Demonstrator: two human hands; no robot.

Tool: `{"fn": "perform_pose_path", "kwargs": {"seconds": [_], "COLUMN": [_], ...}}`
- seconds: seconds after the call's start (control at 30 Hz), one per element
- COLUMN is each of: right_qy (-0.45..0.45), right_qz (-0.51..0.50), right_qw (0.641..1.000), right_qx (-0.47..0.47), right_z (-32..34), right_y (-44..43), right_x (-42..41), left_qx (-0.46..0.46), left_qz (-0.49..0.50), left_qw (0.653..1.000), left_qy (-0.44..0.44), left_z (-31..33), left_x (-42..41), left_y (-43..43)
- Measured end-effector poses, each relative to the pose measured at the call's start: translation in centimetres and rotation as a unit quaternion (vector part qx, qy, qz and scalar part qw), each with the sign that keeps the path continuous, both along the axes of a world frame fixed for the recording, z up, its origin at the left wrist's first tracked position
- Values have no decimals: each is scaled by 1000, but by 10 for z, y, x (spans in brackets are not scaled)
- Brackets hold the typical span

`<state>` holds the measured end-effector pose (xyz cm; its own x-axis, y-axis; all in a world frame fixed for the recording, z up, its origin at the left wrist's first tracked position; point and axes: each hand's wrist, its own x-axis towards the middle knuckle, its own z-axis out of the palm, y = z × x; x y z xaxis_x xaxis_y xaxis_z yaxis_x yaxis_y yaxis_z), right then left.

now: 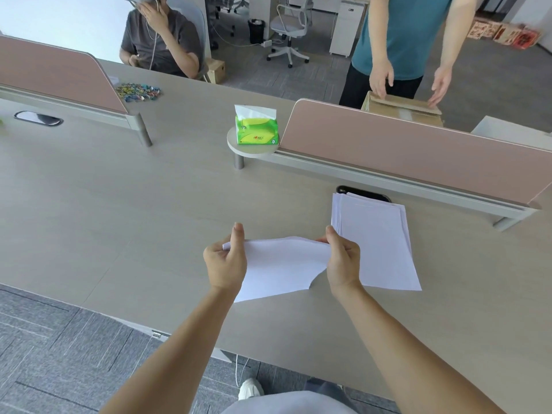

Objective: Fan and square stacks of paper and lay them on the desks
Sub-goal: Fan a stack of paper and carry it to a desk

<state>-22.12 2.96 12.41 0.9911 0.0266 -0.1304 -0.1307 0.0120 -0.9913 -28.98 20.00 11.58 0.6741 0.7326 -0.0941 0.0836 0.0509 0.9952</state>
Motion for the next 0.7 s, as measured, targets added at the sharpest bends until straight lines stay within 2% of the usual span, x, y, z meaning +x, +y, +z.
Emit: {"fn": "perform_pose_path", "kwargs": {"seconds": [0.2,0.3,0.37,0.5,0.7], "right_qy": [-4,-59,-94,-112,-203], "right_qz": [2,86,161,273,261], "right_qw": [1000,994,980,951,938], "right_qx": [13,-9,-63,-94,-99], "right_z": [8,21,36,60,60], "right_y": [-1,-8,-16,-21,0], "right_x": [2,5,10,22,40], "left_qx": [-5,9,25,18,6], "left_qz": [33,41,47,69,160], "left_qw": [999,999,998,996,987], "left_qy": [-17,-20,-28,-51,-29], "left_z": [10,26,43,80,113], "left_x": [13,16,18,23,26], "left_y": [1,6,12,24,24]}}
